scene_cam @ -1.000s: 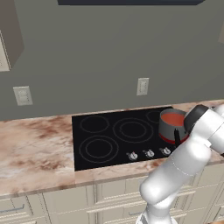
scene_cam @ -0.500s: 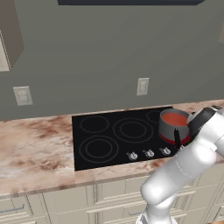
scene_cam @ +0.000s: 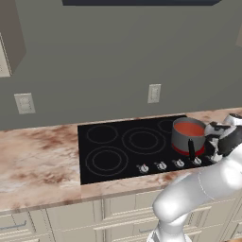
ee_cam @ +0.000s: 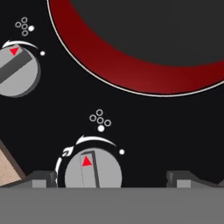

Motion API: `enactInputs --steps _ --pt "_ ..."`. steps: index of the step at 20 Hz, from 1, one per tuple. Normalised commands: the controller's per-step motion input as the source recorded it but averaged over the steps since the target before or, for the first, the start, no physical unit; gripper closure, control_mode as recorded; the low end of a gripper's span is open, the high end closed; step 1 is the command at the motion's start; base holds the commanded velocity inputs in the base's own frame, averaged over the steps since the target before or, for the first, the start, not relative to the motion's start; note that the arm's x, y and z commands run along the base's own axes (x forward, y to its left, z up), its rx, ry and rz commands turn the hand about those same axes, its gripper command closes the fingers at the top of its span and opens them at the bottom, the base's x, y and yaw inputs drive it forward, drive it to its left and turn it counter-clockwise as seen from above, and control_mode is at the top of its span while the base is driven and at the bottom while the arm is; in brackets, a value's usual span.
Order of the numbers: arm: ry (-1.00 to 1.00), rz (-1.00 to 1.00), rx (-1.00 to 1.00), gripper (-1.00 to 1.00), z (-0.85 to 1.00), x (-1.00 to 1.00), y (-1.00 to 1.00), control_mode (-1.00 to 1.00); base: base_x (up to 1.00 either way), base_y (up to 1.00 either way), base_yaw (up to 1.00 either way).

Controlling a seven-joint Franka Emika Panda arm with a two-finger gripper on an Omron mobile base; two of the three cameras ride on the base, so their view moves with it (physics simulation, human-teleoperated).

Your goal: Wait until the marinara sauce is simmered to a deep red color and then turn off the stove.

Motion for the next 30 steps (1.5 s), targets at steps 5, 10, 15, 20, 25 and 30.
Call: enactInputs --steps 5,10,15,20,25,30 --pt "0.00 0.00 0.00 -1.00 0.00 0.00 0.00 -1.00 0.00 0.00 0.00" --pt "0.00 0.00 0.00 -1.00 0.00 0.00 0.00 -1.00 0.00 0.00 0.00" --pt "0.00 0.00 0.00 -1.00 0.00 0.00 0.00 -1.00 0.00 0.00 0.00" --pt "0.00 0.00 0.00 -1.00 0.00 0.00 0.03 -1.00 0.00 0.00 0.00" --pt "0.00 0.00 0.00 -1.00 -0.05 0.00 0.00 -1.00 0.00 0.00 0.00" --pt "0.00 0.00 0.00 -1.00 -0.14 0.00 0.00 -1.00 0.00 0.00 0.00"
